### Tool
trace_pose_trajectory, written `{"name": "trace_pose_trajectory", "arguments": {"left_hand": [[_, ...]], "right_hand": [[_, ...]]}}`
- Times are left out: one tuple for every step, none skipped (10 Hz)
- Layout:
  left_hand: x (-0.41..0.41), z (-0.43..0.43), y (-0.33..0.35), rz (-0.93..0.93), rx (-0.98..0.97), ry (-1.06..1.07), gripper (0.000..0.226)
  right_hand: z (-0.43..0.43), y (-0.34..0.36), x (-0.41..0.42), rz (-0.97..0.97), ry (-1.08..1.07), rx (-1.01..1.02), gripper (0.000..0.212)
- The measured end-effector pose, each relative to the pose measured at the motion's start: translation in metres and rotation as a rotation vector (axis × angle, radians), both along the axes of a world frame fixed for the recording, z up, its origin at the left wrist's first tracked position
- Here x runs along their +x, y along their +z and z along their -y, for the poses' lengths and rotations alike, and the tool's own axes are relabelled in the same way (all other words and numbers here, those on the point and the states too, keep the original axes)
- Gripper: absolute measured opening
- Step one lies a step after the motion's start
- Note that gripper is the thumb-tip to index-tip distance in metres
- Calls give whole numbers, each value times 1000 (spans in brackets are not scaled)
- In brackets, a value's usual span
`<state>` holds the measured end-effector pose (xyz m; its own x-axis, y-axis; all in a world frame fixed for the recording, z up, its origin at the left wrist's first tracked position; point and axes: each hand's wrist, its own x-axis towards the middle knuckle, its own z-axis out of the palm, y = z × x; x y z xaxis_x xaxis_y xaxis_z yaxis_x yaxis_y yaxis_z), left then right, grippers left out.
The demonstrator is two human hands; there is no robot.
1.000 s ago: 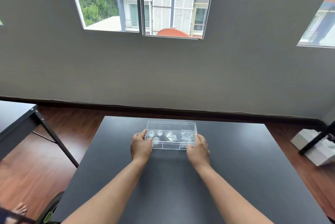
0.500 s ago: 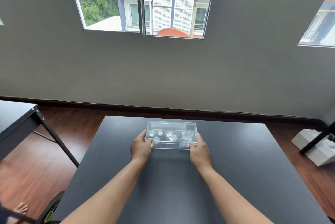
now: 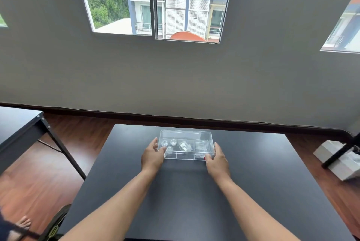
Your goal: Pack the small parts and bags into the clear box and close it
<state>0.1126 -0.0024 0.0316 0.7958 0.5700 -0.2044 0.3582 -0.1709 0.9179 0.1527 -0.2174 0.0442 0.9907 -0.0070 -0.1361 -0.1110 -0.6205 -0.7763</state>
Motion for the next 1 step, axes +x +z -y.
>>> {"name": "trace_pose_trajectory", "arguments": {"left_hand": [[-7,2,3,-19,122,75,55]], "right_hand": [[7,-4,-1,18,-59,14,59]]}}
